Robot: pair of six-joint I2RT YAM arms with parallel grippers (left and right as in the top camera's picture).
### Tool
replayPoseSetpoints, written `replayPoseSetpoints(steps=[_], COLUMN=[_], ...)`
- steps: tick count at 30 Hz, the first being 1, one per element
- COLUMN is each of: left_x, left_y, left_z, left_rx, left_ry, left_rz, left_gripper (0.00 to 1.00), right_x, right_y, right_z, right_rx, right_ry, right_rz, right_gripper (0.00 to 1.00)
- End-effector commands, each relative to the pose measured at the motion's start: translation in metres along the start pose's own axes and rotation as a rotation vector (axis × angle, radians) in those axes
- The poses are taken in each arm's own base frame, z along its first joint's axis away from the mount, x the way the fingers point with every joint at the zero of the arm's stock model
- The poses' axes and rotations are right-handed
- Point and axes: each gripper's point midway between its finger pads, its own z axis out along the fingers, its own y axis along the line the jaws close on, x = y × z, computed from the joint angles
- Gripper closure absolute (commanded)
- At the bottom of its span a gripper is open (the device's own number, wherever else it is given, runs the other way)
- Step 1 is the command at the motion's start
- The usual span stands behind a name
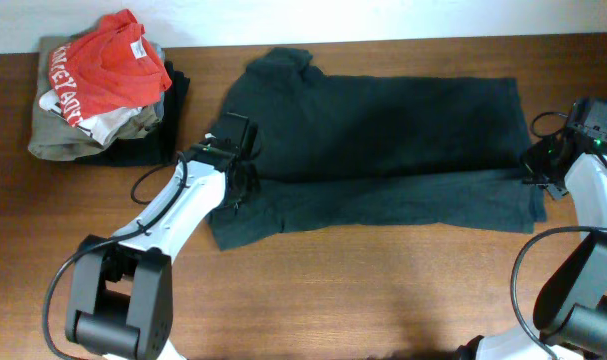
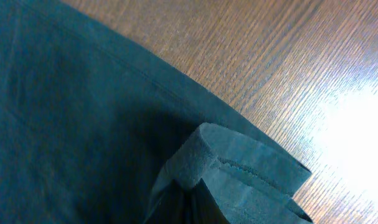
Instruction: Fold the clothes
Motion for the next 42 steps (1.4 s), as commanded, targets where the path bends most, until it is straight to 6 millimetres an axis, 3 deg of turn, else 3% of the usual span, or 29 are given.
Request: replayPoseSetpoints(steps=[1, 2, 4, 6, 8, 10, 11, 14, 16, 20, 24, 26, 32, 42], left_x=[-0.001, -0.002, -0.006, -0.007, -0.01, -0.018, -0.022, -0.028, -0.015, 0.007, 0.011, 0.014, 0.022, 0.007], left_y=[0.007, 0.006, 0.004, 0.003, 0.002, -0.002, -0.003, -0.009, -0.023, -0.037, -0.036, -0.035, -0.034, -0.044], left_z=[0.009, 0.009, 0.009, 0.009, 0.006, -0.004, -0.011, -0.033, -0.034, -0.022, -0.001, 0.008, 0.039, 0.043], left_rx=[-0.035, -0.032, -0.023, -0.019, -0.016, -0.009, -0.01, 0.01, 0.092, 0.151, 0.13, 0.118, 0.092, 0.129], left_ry=[0.002, -0.003, -0.017, -0.022, -0.027, -0.039, -0.039, -0.017, 0.049, 0.147, 0.183, 0.204, 0.249, 0.187], left_rz=[-0.009, -0.005, 0.015, 0.013, 0.023, 0.054, 0.056, 0.057, 0.059, 0.05, 0.041, 0.041, 0.057, 0.074], left_gripper=[0.93, 0.87, 0.61, 0.33, 0.14, 0.02, 0.01, 0.01, 0.01, 0.02, 0.07, 0.17, 0.3, 0.8], right_x=[0.006, 0.007, 0.009, 0.008, 0.004, -0.003, -0.006, -0.008, 0.0, 0.017, 0.031, 0.035, 0.037, 0.036], right_y=[-0.003, -0.003, -0.003, 0.002, 0.012, 0.023, 0.027, 0.049, 0.053, 0.049, 0.052, 0.054, 0.057, 0.053], right_z=[0.014, 0.017, 0.021, 0.02, 0.014, -0.003, -0.011, -0.041, -0.049, -0.048, -0.049, -0.049, -0.05, -0.049], right_rx=[0.022, 0.021, 0.021, -0.005, -0.05, -0.087, -0.102, -0.204, -0.238, -0.223, -0.214, -0.211, -0.208, -0.186], right_ry=[0.025, 0.031, 0.04, 0.041, 0.047, 0.053, 0.055, 0.107, 0.158, 0.22, 0.254, 0.258, 0.257, 0.249], right_rz=[-0.005, -0.006, -0.006, -0.035, -0.069, -0.079, -0.086, -0.151, -0.162, -0.166, -0.211, -0.221, -0.233, -0.234], right_gripper=[0.64, 0.52, 0.29, 0.2, 0.15, 0.14, 0.14, 0.13, 0.13, 0.13, 0.13, 0.12, 0.12, 0.13])
